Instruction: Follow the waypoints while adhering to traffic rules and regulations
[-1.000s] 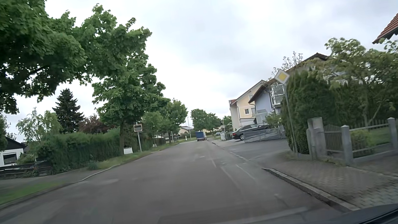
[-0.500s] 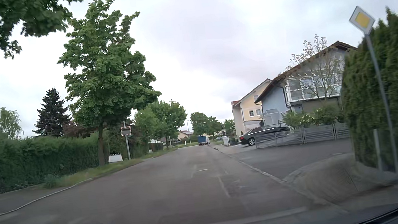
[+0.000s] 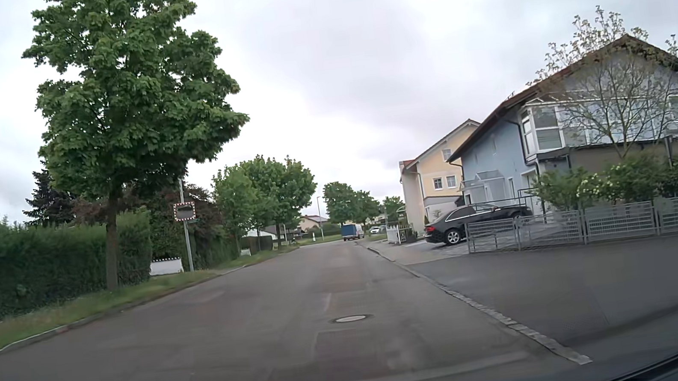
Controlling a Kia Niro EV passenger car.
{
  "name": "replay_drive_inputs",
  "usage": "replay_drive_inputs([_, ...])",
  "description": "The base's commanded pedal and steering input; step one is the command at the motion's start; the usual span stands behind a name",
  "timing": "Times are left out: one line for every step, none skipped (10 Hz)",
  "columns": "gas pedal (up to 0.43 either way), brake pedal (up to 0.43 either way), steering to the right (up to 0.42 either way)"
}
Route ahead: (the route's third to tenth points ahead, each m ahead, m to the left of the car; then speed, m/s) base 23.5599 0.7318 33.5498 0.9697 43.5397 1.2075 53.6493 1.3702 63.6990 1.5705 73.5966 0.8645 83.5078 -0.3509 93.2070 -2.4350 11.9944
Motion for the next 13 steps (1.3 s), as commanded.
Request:
replay_drive_inputs([0.079,0.000,-0.006])
replay_drive_inputs([0.079,0.000,-0.006])
replay_drive_inputs([0.079,0.000,-0.006])
replay_drive_inputs([0.079,0.000,-0.006])
replay_drive_inputs([0.079,0.000,-0.006])
replay_drive_inputs([0.079,0.000,-0.006])
replay_drive_inputs([0.079,0.000,-0.006])
replay_drive_inputs([0.079,0.000,-0.006])
replay_drive_inputs([0.079,0.000,-0.004])
replay_drive_inputs([0.079,0.000,-0.004])
replay_drive_inputs([0.079,0.000,-0.004])
replay_drive_inputs([0.079,0.000,-0.004])
replay_drive_inputs([0.079,0.000,-0.004])
